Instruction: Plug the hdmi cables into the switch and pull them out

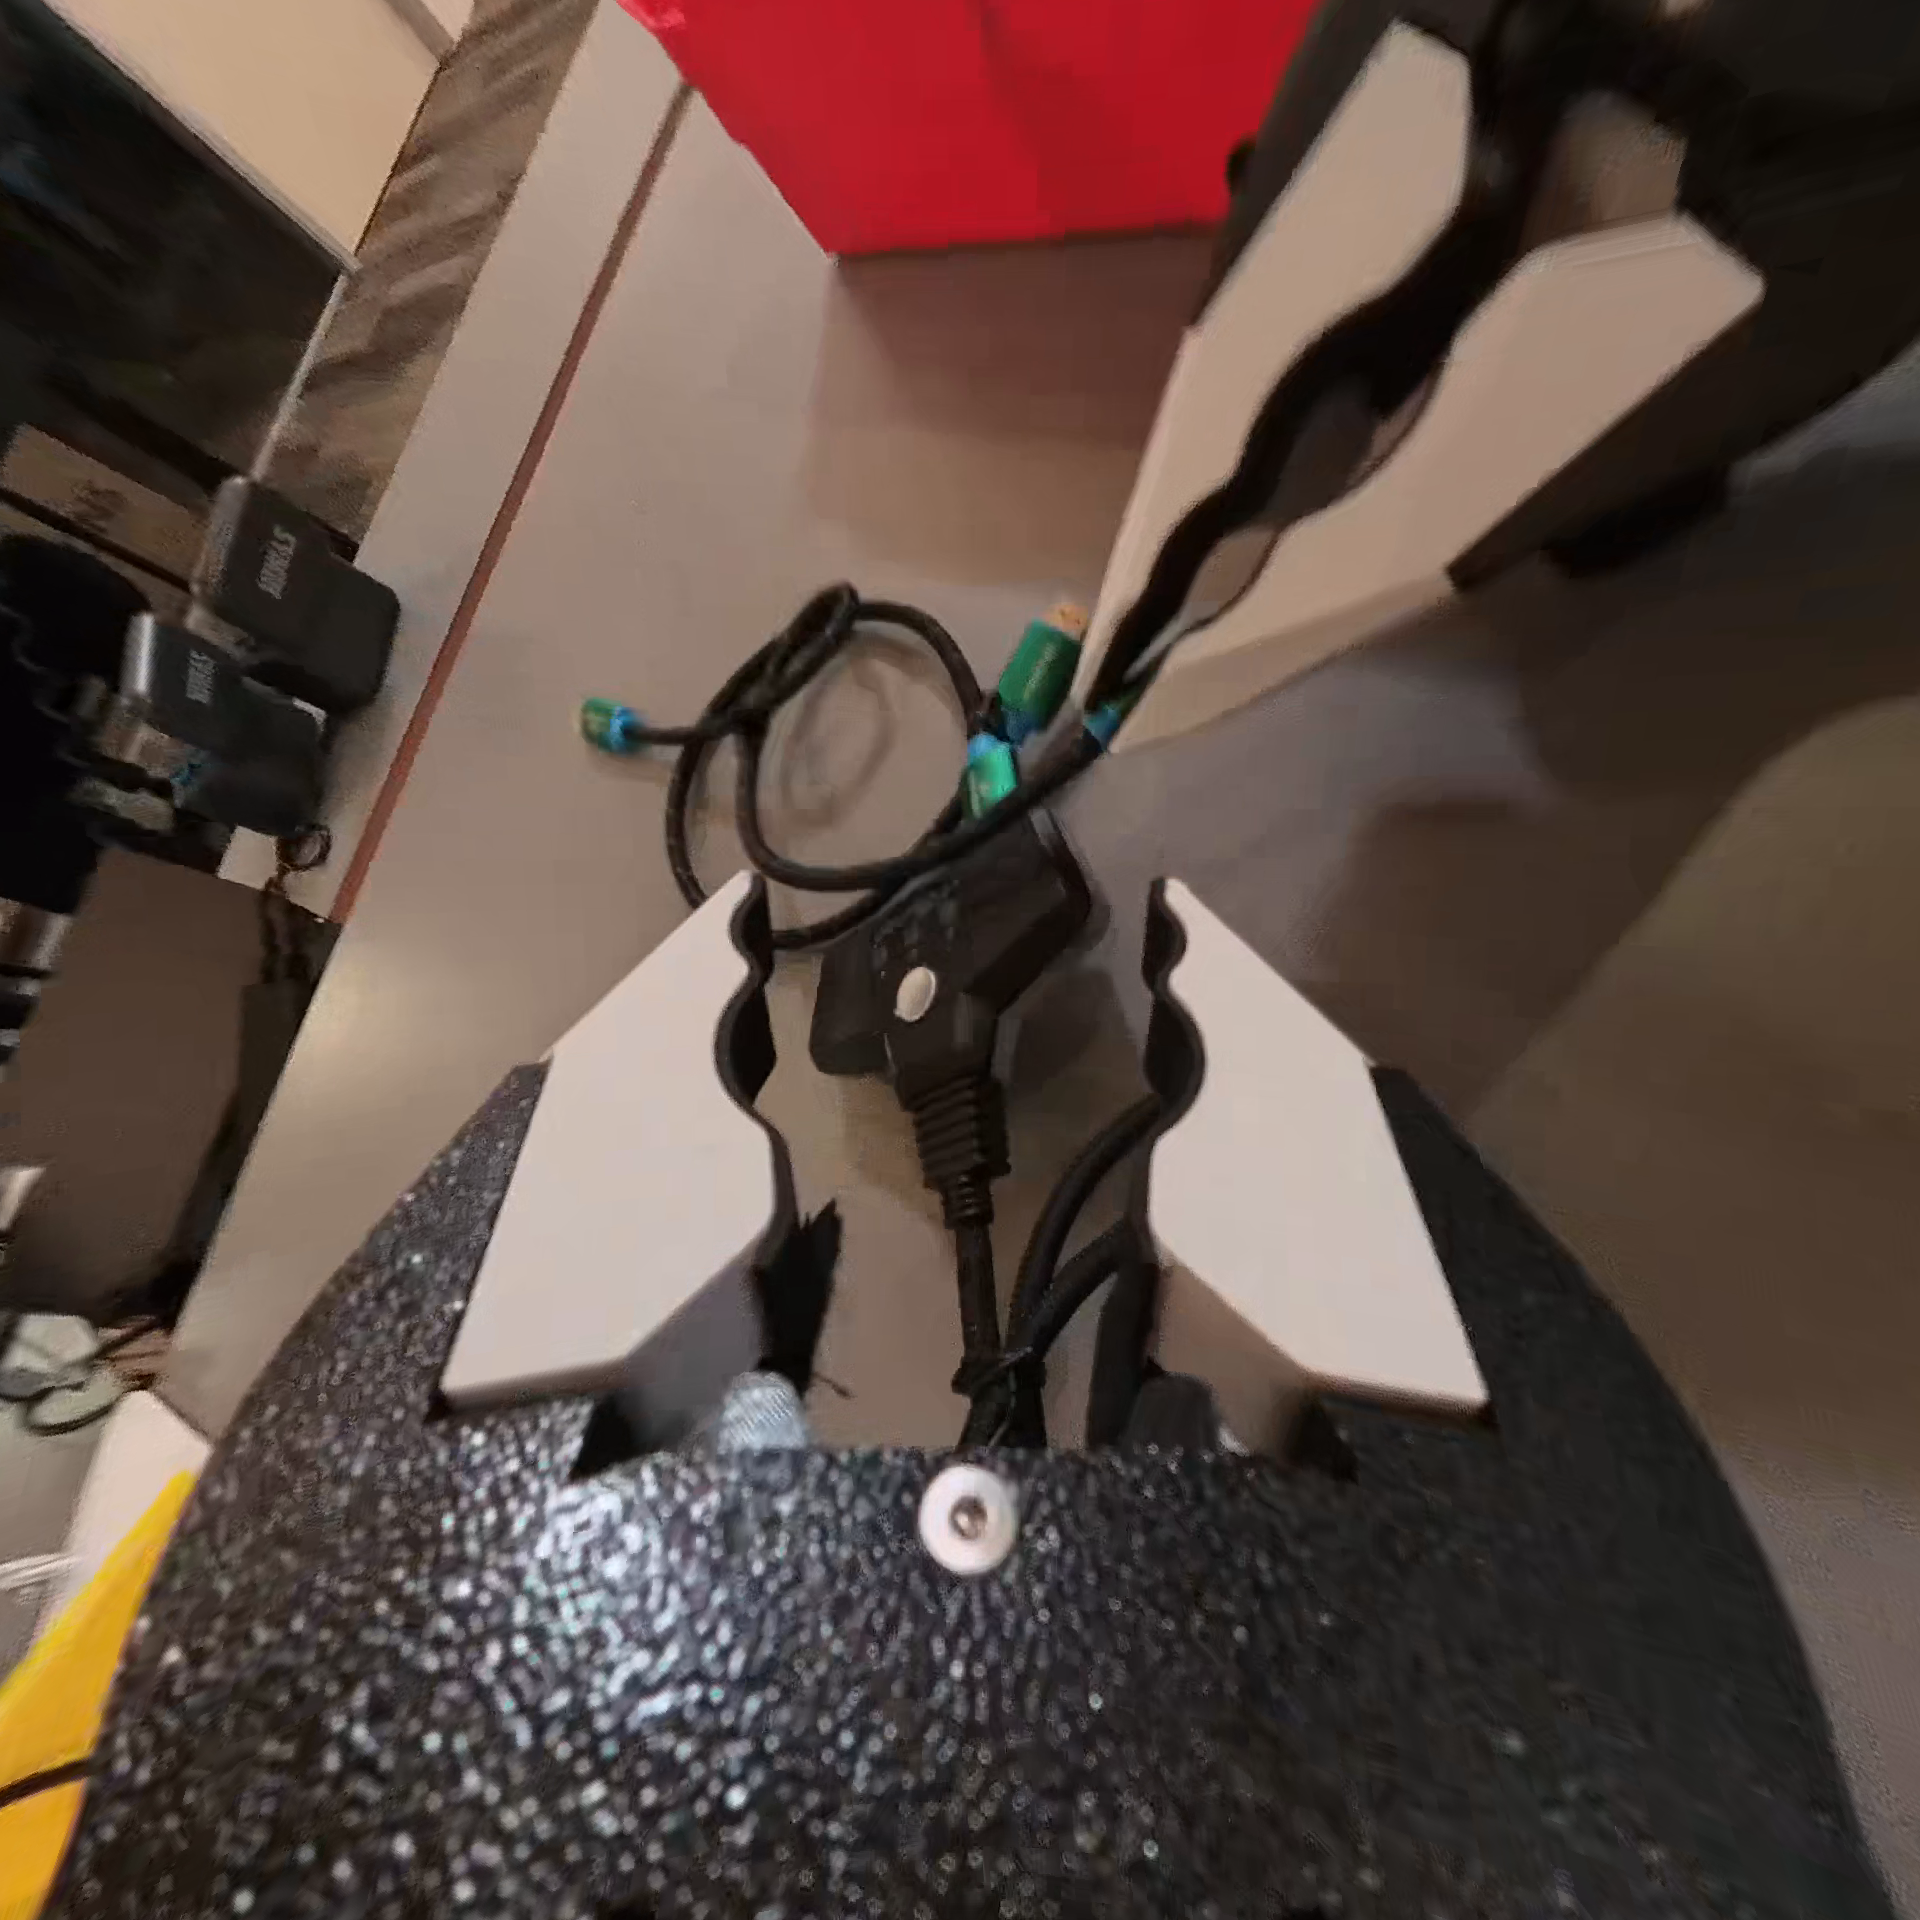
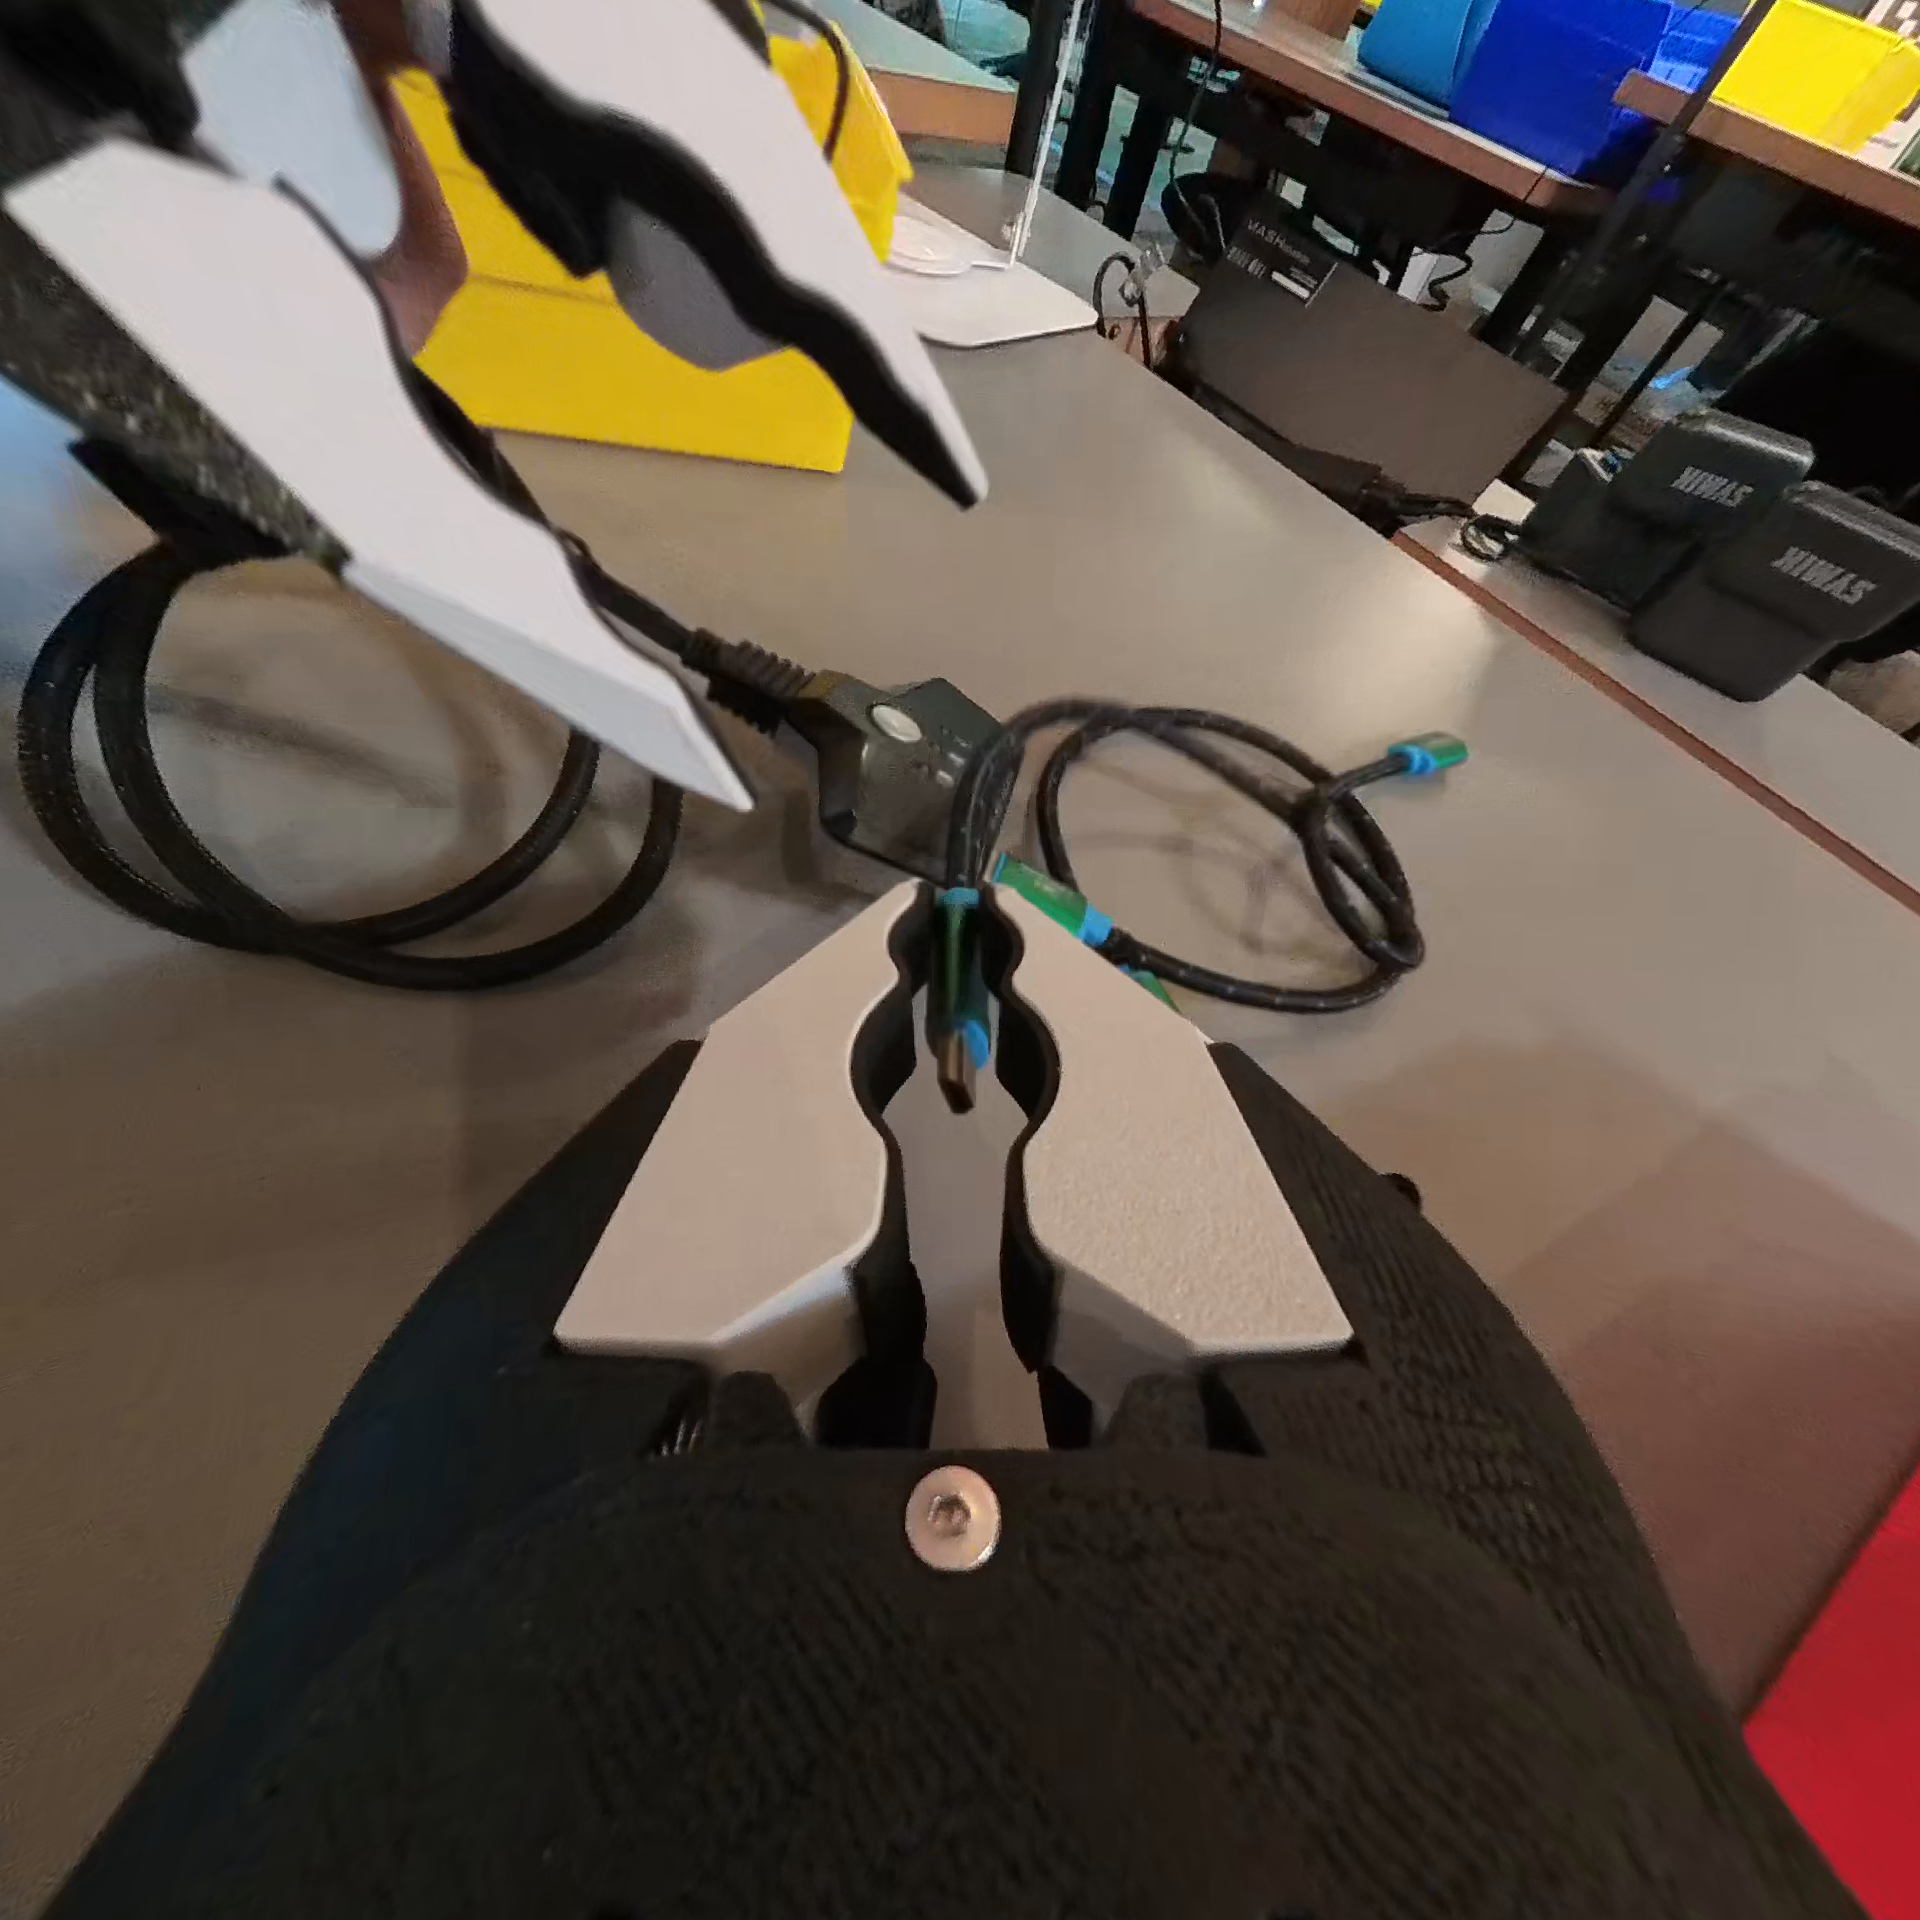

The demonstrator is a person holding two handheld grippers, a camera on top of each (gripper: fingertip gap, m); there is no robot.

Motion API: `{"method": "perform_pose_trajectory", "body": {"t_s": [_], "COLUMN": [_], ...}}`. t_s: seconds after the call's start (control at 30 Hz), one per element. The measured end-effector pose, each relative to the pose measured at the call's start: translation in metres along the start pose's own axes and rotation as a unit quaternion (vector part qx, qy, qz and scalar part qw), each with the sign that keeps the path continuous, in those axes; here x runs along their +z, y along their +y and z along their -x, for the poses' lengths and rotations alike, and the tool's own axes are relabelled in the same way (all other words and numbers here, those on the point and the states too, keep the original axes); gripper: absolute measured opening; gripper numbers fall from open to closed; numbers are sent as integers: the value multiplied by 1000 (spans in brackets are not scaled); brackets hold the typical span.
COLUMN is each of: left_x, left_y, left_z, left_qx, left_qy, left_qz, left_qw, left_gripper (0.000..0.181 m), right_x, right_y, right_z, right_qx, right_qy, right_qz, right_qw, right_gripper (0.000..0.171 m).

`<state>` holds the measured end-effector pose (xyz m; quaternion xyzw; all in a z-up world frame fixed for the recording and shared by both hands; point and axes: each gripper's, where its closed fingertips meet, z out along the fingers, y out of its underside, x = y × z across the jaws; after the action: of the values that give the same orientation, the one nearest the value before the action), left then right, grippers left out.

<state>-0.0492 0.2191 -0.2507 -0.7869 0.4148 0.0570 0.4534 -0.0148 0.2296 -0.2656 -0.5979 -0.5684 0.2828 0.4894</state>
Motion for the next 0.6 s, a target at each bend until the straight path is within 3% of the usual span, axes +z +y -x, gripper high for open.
{"method": "perform_pose_trajectory", "body": {"t_s": [0.4,0.6], "left_x": [17,23], "left_y": [8,10], "left_z": [-18,-27], "left_qx": [53,83], "left_qy": [19,35], "left_qz": [33,34], "left_qw": [998,995], "left_gripper": [61,50], "right_x": [1,-1], "right_y": [5,-3], "right_z": [-1,13], "right_qx": [7,-11], "right_qy": [-4,-44], "right_qz": [7,-17], "right_qw": [1000,999], "right_gripper": [6,6]}}
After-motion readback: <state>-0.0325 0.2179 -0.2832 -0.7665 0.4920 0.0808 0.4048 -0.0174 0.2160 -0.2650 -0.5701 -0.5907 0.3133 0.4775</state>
